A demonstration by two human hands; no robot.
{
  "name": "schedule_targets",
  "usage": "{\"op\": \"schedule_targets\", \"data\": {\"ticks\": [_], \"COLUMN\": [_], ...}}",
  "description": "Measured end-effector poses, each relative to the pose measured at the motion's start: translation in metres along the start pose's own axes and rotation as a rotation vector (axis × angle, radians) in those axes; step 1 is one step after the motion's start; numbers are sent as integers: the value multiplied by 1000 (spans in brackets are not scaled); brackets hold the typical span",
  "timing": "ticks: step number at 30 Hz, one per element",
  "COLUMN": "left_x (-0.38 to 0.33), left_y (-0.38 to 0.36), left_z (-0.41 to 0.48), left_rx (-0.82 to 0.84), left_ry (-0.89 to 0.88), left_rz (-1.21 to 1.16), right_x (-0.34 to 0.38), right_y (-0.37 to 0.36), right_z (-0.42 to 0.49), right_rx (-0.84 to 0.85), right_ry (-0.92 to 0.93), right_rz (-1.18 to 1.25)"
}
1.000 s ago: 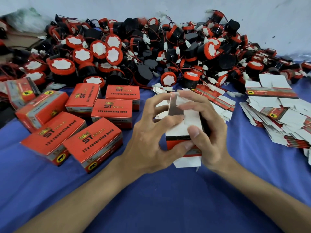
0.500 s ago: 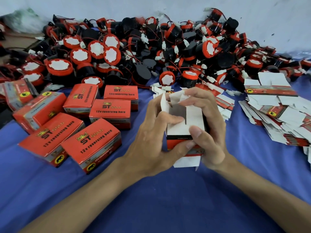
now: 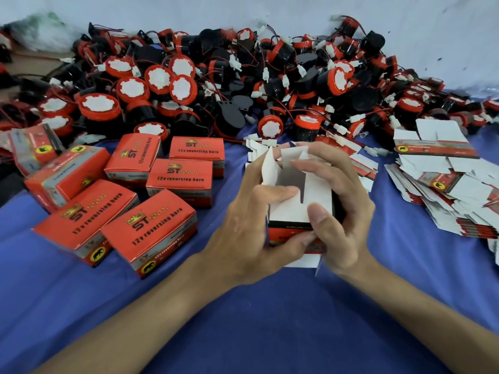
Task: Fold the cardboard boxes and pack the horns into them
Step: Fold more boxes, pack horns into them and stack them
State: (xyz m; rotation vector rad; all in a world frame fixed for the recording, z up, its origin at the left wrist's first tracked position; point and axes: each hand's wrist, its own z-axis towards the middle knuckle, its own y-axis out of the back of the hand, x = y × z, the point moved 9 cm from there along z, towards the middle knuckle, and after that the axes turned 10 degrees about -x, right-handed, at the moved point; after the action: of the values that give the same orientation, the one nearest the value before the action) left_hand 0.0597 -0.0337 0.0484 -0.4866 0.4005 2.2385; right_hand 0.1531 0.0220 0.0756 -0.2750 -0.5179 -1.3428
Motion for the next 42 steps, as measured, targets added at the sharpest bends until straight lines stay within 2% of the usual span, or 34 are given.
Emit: {"op": "schedule_targets", "data": {"ticks": [4, 10, 20, 27, 30, 31, 33, 34, 35, 37, 39, 40, 41, 42], "left_x": [-2, 4, 3, 2, -11, -21, -23, -21, -24, -24, -6, -5, -15, -34], "left_y": [1, 7, 2, 2, 9, -3, -6, -4, -6, -4, 13, 13, -1, -8], "left_z": [1, 3, 4, 12, 11, 18, 31, 22, 21, 19, 11, 10, 14, 24], "left_rx": [-16, -35, -24, -10, -12, 3, 3, -50, -41, -78, -38, -19, 49, 73], "left_ry": [-19, 0, 2, 34, -47, -42, 82, 92, 117, -97, -36, 47, 112, 90], "left_rz": [-7, 73, 21, -6, 53, 119, 390, 413, 372, 260, 206, 146, 107, 118], "right_x": [-1, -16, -18, -28, -29, -43, -57, -63, -57, -35, -14, -19, -29, -37], "right_y": [0, -1, -1, -3, -3, -15, -44, -49, -47, -23, 2, 0, -15, -34], "right_z": [0, 0, -3, -1, -2, -10, -28, -34, -31, -16, -5, -8, -15, -23], "right_rx": [0, 5, 17, 69, 91, 142, 263, 279, 272, 112, 28, 32, 83, 102], "right_ry": [-10, -124, -96, -237, -184, -223, -376, -405, -409, -275, -141, -134, -165, -263], "right_rz": [7, -45, -40, -26, -107, -158, -220, -198, -133, 10, 142, 165, 143, 87]}}
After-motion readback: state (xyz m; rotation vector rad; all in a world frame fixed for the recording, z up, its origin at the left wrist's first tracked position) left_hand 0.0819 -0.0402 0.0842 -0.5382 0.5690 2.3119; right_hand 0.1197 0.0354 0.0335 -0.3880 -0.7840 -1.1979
